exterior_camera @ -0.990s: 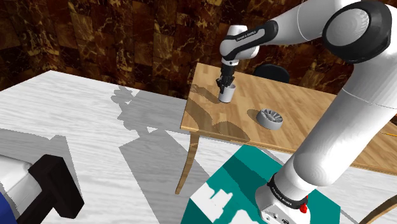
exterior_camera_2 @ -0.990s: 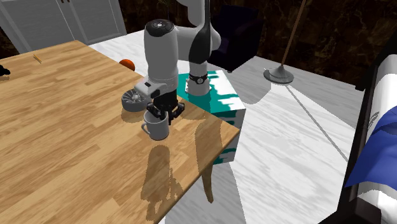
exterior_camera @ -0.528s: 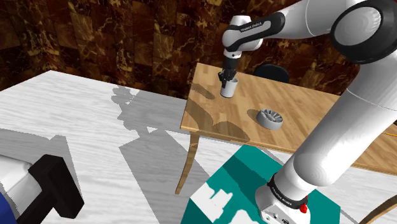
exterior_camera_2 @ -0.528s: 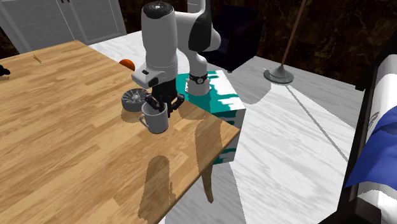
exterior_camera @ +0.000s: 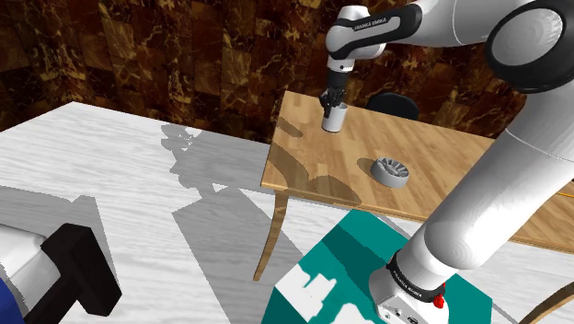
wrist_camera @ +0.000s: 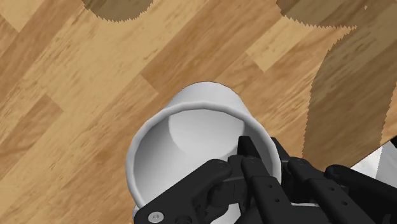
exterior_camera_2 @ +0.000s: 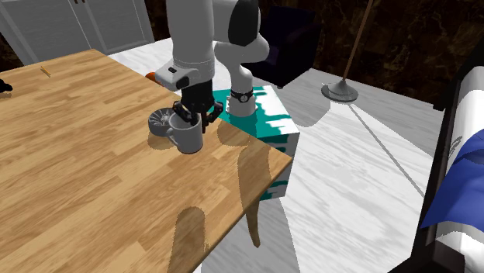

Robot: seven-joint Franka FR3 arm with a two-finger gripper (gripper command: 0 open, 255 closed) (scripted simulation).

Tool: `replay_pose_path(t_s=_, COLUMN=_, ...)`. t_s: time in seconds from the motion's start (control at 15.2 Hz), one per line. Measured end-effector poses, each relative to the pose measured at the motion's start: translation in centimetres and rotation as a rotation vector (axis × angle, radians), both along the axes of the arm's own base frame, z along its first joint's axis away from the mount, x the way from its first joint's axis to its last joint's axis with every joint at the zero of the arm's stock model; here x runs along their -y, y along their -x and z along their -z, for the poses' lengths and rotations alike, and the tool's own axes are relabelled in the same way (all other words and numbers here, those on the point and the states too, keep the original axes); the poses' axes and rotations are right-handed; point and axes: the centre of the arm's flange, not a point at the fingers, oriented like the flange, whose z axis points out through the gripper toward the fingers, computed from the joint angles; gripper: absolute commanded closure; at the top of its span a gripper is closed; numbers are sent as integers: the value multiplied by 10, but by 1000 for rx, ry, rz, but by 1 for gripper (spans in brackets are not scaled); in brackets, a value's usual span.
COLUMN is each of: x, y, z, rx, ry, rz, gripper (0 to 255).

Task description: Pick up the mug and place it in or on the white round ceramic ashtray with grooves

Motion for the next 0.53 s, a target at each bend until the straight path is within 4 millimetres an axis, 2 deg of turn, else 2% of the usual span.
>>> replay_pose_path(t_s=0.13, x=2, y=5, z=-5, rx=0, ry=0, rz=0, gripper=255)
replay_pose_path(t_s=0.53, x=33, y=70, z=-14, rx=0, ry=0, rz=1, gripper=255)
